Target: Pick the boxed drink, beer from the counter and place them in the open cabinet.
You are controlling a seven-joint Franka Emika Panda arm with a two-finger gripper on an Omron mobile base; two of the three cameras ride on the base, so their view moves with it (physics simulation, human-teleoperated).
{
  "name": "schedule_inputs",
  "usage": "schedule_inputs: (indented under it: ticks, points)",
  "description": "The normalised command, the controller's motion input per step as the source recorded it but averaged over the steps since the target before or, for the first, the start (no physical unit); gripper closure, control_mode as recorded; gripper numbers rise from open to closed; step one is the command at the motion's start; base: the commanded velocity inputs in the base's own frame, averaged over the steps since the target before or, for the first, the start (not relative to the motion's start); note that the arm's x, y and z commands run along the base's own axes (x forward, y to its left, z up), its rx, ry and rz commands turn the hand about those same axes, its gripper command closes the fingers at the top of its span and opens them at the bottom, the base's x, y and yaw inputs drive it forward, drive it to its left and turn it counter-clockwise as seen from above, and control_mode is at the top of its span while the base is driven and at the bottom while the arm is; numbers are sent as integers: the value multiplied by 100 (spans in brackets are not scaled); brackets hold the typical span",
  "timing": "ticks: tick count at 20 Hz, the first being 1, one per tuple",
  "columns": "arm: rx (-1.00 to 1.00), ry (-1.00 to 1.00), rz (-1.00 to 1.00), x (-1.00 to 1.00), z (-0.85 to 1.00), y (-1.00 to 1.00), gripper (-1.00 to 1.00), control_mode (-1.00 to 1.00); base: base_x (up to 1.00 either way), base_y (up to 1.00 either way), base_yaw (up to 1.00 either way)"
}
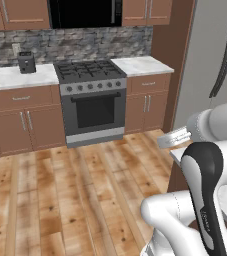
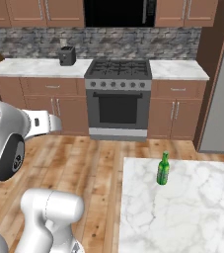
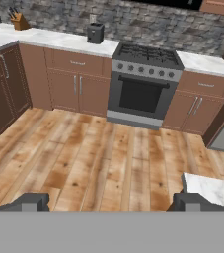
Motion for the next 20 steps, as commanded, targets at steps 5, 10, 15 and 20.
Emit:
schedule_inputs:
  ticks: [5,10,15,20]
  points:
    - [0,0,0,0,0,0,-100,100,-7,-56,-57]
    - [0,0,0,0,0,0,-100,100,-9,-59,-58]
    - [0,0,0,0,0,0,-100,100,-7,-56,-58]
    - [0,0,0,0,0,0,-100,100,-11,-53,-56]
